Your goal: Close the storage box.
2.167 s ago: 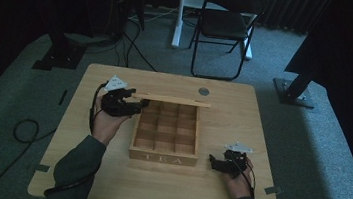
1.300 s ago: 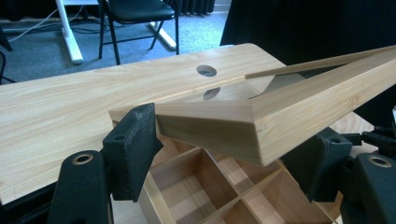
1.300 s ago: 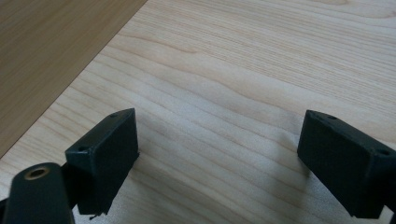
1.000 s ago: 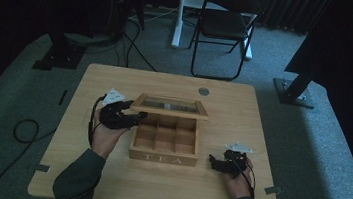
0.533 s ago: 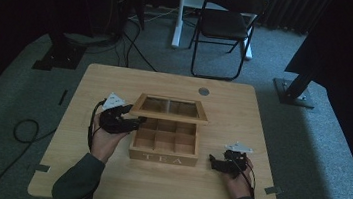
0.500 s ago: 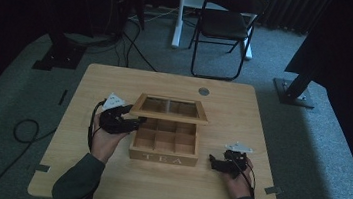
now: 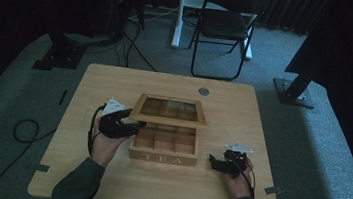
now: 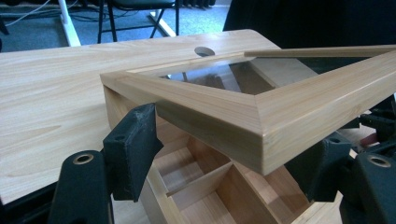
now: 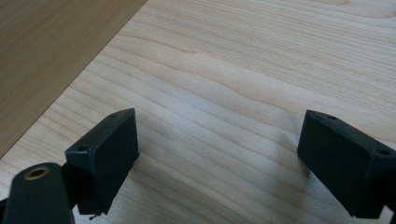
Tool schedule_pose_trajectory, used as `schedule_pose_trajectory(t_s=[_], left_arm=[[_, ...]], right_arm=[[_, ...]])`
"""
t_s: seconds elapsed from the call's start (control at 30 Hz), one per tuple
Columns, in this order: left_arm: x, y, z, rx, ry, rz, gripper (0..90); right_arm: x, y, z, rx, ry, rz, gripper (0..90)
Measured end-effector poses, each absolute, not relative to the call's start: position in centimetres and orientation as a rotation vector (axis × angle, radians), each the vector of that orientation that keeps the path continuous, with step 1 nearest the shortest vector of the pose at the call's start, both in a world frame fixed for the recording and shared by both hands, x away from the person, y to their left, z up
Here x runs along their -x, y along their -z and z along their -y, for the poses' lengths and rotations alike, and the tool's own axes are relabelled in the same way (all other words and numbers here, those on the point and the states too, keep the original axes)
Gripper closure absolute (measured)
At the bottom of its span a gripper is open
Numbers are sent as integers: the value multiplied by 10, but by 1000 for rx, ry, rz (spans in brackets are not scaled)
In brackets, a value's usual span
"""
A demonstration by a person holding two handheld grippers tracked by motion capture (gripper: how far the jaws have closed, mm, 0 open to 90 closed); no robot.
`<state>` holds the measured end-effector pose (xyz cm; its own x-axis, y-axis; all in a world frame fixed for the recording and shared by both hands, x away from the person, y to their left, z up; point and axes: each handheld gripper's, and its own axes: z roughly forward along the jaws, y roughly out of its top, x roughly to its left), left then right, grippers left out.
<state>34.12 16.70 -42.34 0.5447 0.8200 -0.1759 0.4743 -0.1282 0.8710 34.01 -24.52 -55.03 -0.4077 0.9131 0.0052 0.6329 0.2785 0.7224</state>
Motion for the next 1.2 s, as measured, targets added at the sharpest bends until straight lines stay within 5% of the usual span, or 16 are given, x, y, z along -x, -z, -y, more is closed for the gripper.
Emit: schedule_pose_trajectory(t_s=[1.2], left_arm=[[-319, 448, -166, -1813, -442, -1062, 320]], right_arm=[[-340, 550, 245, -1386, -922, -2148, 120]])
